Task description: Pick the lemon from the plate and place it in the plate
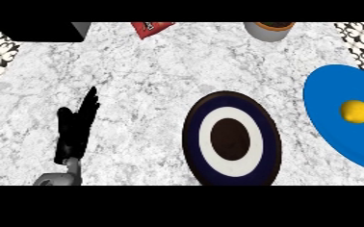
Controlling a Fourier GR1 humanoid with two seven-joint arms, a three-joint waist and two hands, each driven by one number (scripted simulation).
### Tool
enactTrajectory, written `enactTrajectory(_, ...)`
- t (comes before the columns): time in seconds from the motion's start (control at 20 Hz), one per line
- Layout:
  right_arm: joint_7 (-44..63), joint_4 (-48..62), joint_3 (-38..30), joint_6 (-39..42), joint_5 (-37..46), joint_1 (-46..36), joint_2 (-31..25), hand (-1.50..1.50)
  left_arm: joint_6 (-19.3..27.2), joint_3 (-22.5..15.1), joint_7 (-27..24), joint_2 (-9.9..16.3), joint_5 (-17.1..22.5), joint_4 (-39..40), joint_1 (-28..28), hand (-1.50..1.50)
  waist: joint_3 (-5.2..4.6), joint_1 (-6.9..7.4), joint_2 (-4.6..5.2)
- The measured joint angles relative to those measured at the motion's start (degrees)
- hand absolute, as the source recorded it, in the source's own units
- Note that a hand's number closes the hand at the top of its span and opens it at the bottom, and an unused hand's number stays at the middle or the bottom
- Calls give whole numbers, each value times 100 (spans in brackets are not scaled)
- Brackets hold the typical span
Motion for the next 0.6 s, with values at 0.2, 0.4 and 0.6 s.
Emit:
enactTrajectory(0.2, -71, 53, 178, -201, -37, -26, 31, -150, -14, 8, -26, -61, -17, 29, -4, 0, -2, -9, -4)
enactTrajectory(0.4, -164, 219, 346, -445, -18, -32, 52, -150, -4, 3, 59, -111, -68, 29, -82, 0, -3, -7, -4)
enactTrajectory(0.6, -315, 422, 428, -636, -24, -59, 14, -150, -93, 86, -109, -86, -44, 181, -59, 0, -1, 1, 1)
